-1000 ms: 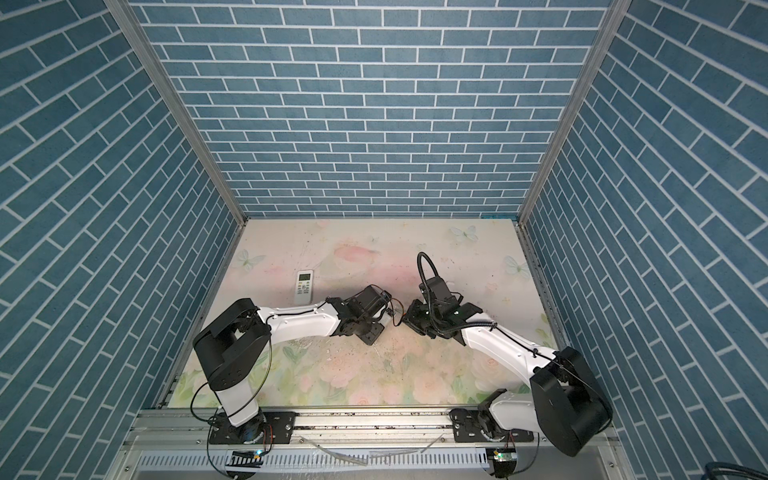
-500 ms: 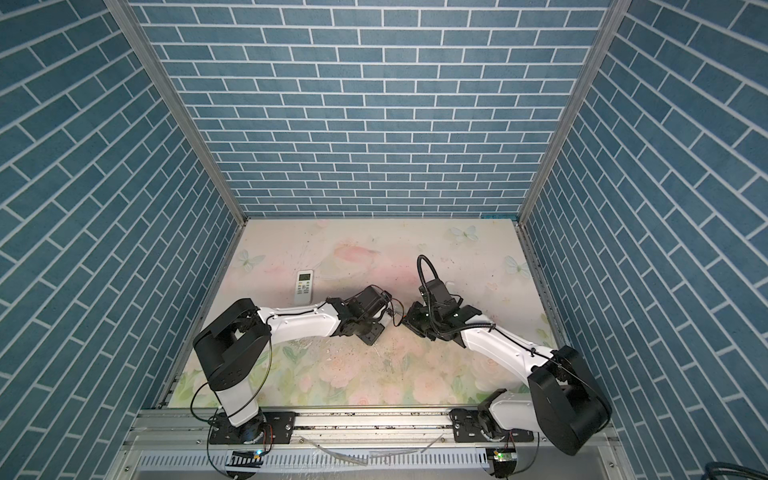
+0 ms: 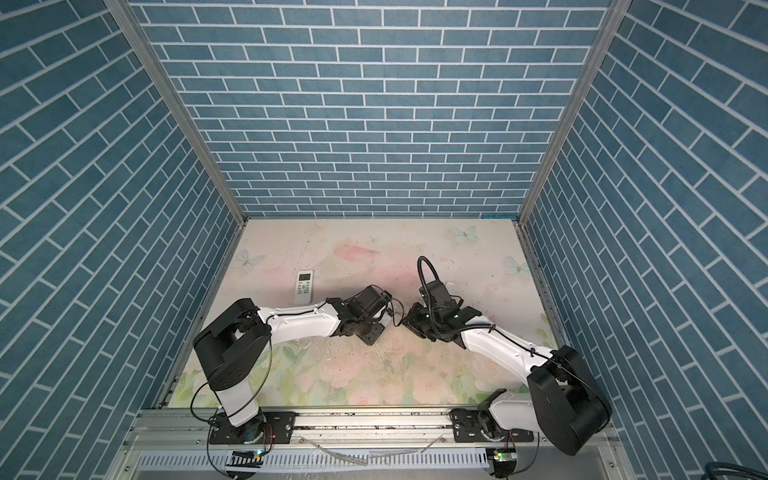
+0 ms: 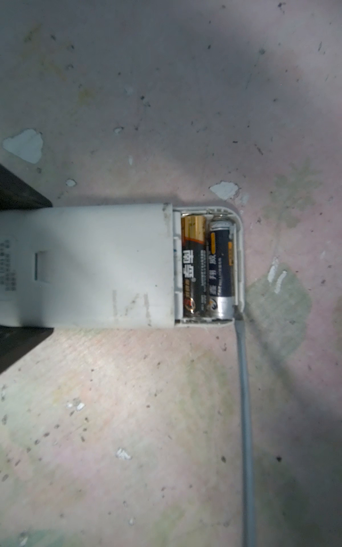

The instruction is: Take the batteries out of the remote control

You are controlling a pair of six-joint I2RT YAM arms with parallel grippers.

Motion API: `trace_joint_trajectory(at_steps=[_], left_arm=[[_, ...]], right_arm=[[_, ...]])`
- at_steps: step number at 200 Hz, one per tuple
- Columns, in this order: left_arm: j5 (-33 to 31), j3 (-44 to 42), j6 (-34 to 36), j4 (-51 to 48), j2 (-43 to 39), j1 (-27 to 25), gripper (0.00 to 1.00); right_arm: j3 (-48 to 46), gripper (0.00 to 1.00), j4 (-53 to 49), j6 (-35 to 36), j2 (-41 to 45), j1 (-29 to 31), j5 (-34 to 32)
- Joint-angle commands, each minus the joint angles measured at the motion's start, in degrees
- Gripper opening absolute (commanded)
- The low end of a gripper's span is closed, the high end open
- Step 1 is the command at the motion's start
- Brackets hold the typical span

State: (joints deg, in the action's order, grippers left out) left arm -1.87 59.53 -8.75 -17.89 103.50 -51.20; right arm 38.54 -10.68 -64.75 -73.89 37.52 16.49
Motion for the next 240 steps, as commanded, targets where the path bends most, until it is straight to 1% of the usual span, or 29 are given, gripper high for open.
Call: trace_joint_trajectory(at_steps=[1,89,161,240], left_arm=[[2.15,-1.79,0.12,-3.64,3.51,-1.04,0.43],[2.54,-1.63,0.14,-3.82,3.99,-1.09,0.43],[2.84,-1.52,0.05,-3.67,4.45,-1.05,0.41],[2.82,-1.50,0.05,-3.73,4.42,-1.27,0.41]], right_arm=[[-1.37,0.00,-0.85,-2.53,1.33,0.55,-0.57],[-1.87,0.00,0.65,-3.00,0.15,1.41,-0.23],[-2.55,0.00,0.70,-3.77,0.94,2.21,-0.84],[-2.31,0.00,2.07,-4.07,-0.82,2.56,-0.22]])
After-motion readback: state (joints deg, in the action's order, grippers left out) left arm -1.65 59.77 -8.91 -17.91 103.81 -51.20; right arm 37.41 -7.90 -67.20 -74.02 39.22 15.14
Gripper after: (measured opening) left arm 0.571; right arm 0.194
